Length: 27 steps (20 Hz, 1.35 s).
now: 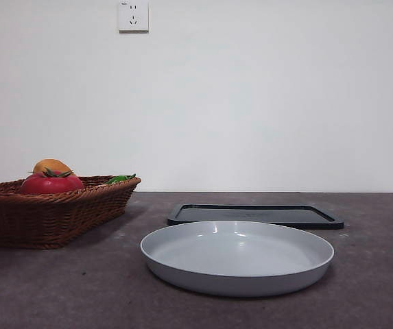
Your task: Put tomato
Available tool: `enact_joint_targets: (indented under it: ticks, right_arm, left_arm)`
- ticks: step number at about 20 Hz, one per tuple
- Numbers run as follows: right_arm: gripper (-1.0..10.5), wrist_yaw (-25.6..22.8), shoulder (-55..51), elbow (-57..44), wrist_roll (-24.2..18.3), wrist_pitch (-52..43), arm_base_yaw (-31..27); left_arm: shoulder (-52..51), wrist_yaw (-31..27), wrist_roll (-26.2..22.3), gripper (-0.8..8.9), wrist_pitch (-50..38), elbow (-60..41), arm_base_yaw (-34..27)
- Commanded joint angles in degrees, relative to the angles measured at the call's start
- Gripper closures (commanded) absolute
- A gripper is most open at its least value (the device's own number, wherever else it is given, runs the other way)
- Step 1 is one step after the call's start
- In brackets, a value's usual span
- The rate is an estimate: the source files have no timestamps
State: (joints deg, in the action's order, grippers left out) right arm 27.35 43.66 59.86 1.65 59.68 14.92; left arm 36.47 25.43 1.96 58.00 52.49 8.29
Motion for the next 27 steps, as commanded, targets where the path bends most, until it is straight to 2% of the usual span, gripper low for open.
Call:
enact_joint_targets:
  ticks: [1, 2, 5, 7, 9, 18, 27]
  right_arm:
    - [9.2, 0.2, 0.5, 1.1, -0.8, -0.3, 0.5]
    - [8.7, 0.2, 0.5, 1.1, -0.8, -0.5, 0.5]
    - [6.2, -0.5, 0.5, 1.1, -0.8, -0.5, 0.5]
    - [5.3, -0.5, 0.5, 1.1, -0.8, -0.5, 0.5]
    - [5.2, -0.6, 0.5, 1.1, -0.8, -0.5, 0.5]
    - [5.2, -0.6, 0.5, 1.1, -0.8, -1.0, 0.5]
    - [5.2, -0.6, 0.5, 1.1, -0.8, -1.0, 0.5]
  left_arm:
    - [0.3, 0.2, -1.3, 7.91, -0.5, 1.1, 0.1]
    - [0.3, 0.2, -1.3, 7.42, -0.5, 1.1, 0.1]
    - [0.3, 0.1, -1.3, 4.85, -0.6, 1.1, 0.1]
    - [0.4, 0.1, -1.3, 3.88, -0.8, 1.1, 0.1]
    - [0.4, 0.0, -1.3, 3.37, -1.1, 1.1, 0.1]
    - [3.6, -5.7, -1.3, 3.37, -7.8, 1.1, 0.1]
    - [16.3, -7.8, -3.2, 3.41, -20.2, 1.1, 0.5]
